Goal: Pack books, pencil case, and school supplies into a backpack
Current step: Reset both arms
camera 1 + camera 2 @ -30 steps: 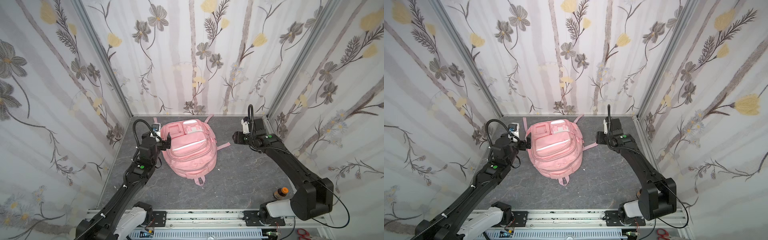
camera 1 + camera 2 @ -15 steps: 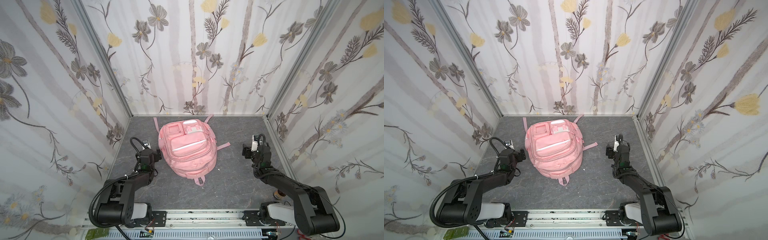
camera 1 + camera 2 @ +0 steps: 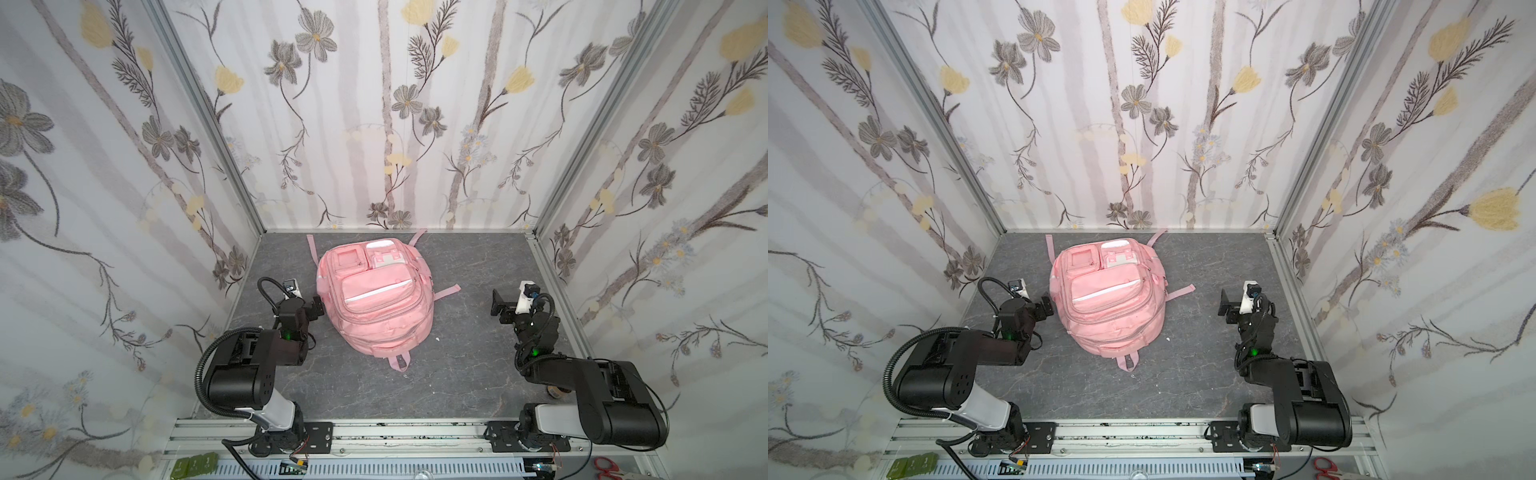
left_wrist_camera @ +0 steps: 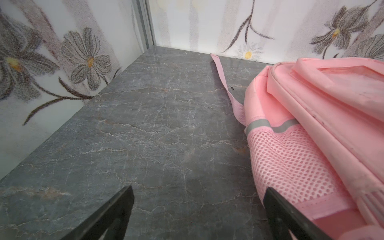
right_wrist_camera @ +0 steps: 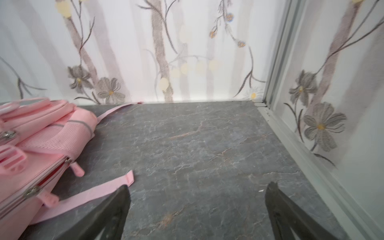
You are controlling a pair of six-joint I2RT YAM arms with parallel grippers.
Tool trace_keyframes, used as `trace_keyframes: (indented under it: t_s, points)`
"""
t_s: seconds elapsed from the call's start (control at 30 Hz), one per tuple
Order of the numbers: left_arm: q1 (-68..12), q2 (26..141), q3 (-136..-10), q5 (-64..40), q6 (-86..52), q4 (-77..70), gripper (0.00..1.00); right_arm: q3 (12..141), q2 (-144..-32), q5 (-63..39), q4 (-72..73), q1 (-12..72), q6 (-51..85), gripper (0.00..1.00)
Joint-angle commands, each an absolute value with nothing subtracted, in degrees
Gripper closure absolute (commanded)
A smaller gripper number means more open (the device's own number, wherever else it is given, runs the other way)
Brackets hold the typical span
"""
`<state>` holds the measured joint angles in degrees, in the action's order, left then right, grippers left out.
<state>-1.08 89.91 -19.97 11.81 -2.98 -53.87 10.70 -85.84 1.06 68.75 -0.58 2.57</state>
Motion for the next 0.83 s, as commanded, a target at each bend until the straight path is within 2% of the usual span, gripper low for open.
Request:
trace_keyframes:
  t_s: [0.0,0.23,0.37,0.5,0.8]
  points:
    - [-1.23,89.91,-20.27,13.51,-3.43,-56.27,0.0,10.06,-86.7,8.43,78.33,0.99,2.88,0.0]
    - [-1.23,89.93,-20.3,13.62,-3.5,-56.26,0.0,10.12,-86.22,8.29,77.4,1.2,2.51,0.0]
    - [-1.28,89.93,-20.34,13.56,-3.49,-56.3,0.0,11.26,-86.45,1.57,75.7,1.85,-0.77,0.0]
    - [-1.23,89.96,-20.34,13.62,-3.46,-56.3,0.0,12.83,-86.92,-0.28,73.14,0.26,0.69,0.0]
    - [-1.39,89.97,-20.41,13.58,-3.38,-56.25,0.0,11.93,-86.5,-0.44,74.44,0.21,0.77,0.0]
